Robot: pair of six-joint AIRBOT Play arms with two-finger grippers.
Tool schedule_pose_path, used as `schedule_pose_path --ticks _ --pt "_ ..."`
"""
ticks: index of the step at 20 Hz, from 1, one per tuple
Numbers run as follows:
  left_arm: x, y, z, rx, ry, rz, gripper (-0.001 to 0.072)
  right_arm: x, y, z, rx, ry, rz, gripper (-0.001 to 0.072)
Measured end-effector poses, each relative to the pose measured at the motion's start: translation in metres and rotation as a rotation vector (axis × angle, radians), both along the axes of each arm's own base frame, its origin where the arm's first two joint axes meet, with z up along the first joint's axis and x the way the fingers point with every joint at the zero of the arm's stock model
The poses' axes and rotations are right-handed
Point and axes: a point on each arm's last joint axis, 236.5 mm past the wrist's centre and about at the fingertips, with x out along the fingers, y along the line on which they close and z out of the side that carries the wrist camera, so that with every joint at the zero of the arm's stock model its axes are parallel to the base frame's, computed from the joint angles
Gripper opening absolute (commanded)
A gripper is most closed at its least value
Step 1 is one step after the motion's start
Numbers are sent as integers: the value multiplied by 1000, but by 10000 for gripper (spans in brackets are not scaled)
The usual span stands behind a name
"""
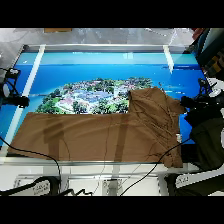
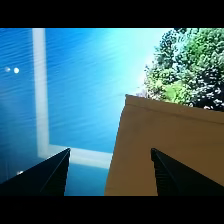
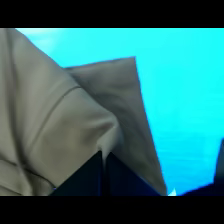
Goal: Fold the clothes and pants, and hang the long-sleeved shirts on hangers.
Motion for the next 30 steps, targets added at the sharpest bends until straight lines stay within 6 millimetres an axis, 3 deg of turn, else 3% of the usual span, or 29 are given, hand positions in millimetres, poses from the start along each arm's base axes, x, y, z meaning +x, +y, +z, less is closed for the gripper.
schedule_pose_path --ticks 2,6,10,13,17,21,23,26,30 --pt "0 0 0 0 0 0 580 11 5 17 -18 -35 24 24" --pt "0 0 0 0 0 0 580 44 15 73 -86 -157 77 23" --pt "0 -1 0 0 0 -1 580 84 45 156 -163 -343 153 24" --pt "0 -1 0 -1 2 0 580 114 91 230 -212 -530 226 23" --pt "-1 -2 -1 -3 8 -1 580 135 191 314 -219 -782 347 23" --pt "-6 -4 -3 -4 31 2 580 122 321 360 -148 -967 499 23" --pt "-10 4 3 36 40 14 580 106 384 367 -101 -1020 577 24" --pt "-19 33 33 116 -18 109 580 81 470 364 -27 -1081 673 23" --pt "-33 63 74 177 -128 214 580 57 549 343 41 -1127 743 25"
